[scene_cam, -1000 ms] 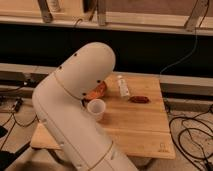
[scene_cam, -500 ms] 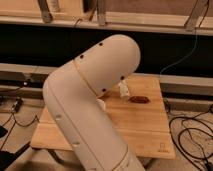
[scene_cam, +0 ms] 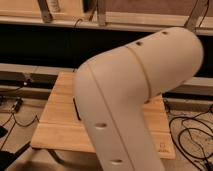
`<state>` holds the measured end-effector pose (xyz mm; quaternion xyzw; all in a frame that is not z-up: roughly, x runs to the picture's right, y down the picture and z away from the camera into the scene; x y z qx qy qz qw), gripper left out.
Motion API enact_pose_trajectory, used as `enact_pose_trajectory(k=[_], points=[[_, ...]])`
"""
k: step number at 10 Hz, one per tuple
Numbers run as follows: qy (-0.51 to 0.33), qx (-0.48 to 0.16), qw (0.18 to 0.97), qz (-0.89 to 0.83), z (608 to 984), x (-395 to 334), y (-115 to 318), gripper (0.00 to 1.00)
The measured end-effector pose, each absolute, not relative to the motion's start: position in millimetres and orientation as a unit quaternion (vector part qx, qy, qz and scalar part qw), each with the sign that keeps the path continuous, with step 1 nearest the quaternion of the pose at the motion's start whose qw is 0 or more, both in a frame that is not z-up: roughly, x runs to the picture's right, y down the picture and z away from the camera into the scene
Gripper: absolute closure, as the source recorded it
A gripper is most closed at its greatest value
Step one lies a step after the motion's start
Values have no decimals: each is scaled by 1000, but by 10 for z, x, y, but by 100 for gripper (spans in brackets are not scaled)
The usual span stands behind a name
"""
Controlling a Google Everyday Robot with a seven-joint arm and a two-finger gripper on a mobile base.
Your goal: Place the white sponge in the ceramic cup
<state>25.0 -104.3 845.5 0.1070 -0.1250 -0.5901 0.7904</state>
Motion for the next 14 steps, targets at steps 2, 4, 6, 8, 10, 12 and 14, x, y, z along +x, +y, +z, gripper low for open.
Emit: enact_pose_trajectory(k=[2,4,6,8,10,12,14], points=[[-115,131,777,-605,8219,302,-991,100],[-105,152,762,-620,8020,381,-898,100],[-98,170,751,-631,7876,423,-822,100],[-102,193,738,-638,7730,431,-668,100],[-115,208,724,-648,7665,407,-452,100],[-135,219,701,-665,7647,290,-186,100],[-154,231,673,-685,7603,173,51,100]])
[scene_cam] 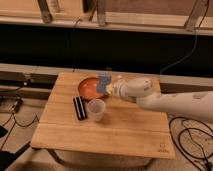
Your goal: Place the white sponge in the ceramic cup
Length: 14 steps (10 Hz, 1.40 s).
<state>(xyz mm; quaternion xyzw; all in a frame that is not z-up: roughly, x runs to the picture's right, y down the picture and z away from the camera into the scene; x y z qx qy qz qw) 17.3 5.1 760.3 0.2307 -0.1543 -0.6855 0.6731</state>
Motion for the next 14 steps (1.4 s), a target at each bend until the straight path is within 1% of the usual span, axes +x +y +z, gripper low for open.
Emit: enact_pose_trajectory(k=[6,11,14], points=[[-171,261,637,-705,7391,145,299,100],[-199,273,616,-712,7343,-15,499,100],[-211,278,610,-712,7331,-88,540,99]])
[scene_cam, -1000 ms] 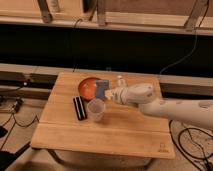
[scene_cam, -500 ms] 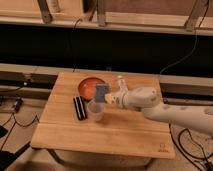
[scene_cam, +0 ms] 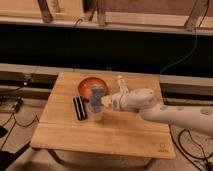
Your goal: Place the white sponge in the ceramic cup
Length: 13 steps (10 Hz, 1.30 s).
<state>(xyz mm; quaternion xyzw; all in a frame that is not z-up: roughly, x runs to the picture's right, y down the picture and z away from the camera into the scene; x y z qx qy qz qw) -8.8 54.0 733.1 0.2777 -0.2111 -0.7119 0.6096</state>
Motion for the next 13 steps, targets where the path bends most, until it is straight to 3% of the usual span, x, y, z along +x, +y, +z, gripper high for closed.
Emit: enact_pose_trajectory(k=[3,4,7,8,13], points=[[-211,278,610,-712,7332,-87,541,76],[-211,278,610,-712,7332,-85,540,54],[-211,277,610,-712,7332,-83,541,25],[-211,277,610,-712,7334,-83,543,20],[-211,277,610,-711,7338,-82,547,20]])
